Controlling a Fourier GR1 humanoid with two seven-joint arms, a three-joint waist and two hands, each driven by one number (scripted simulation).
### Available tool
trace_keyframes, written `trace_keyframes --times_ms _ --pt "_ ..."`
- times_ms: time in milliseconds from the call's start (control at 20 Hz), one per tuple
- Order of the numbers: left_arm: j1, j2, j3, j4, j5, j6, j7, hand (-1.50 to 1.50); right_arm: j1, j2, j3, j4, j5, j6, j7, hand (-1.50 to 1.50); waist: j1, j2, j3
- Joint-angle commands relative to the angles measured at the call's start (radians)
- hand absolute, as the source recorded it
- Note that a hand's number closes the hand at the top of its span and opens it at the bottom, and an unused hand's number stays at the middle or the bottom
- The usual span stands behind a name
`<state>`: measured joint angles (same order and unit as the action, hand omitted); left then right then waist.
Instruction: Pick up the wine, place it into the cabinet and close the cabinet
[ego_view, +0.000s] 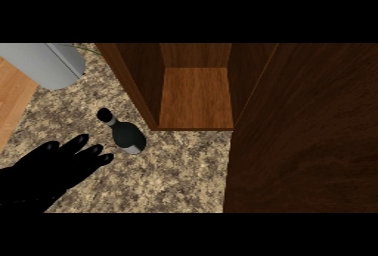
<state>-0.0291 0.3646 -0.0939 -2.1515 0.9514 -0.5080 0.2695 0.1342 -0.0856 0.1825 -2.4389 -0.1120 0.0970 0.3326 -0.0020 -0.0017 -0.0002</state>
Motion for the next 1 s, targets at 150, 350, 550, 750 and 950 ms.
trace_keyframes --times_ms 150,350,550,750,950 --pt "0.049 -0.037 -0.017 -0.120 0.003 0.052 0.074 -1.50 -0.066 0.000 -0.004 -0.117 -0.001 -0.049 0.176 -1.50 0.002 0.000 0.000" --pt "0.061 -0.038 0.034 -0.143 0.039 0.045 0.095 -1.50 -0.105 -0.026 -0.095 -0.078 -0.088 -0.015 0.168 -1.50 0.003 0.001 0.000" --pt "-0.027 -0.033 0.046 -0.177 0.081 0.213 0.164 -1.50 -0.091 0.017 0.017 -0.139 0.024 -0.063 0.218 -1.50 -0.002 0.000 0.000" --pt "0.012 -0.050 0.056 -0.204 0.043 0.216 0.178 -1.50 -0.096 0.001 -0.032 -0.167 -0.016 -0.055 0.238 -1.50 -0.001 0.000 0.000" --pt "0.063 -0.011 0.152 -0.132 0.125 0.155 0.204 -1.50 -0.129 0.010 -0.069 -0.103 -0.038 -0.046 0.205 -1.50 0.003 0.000 0.000"
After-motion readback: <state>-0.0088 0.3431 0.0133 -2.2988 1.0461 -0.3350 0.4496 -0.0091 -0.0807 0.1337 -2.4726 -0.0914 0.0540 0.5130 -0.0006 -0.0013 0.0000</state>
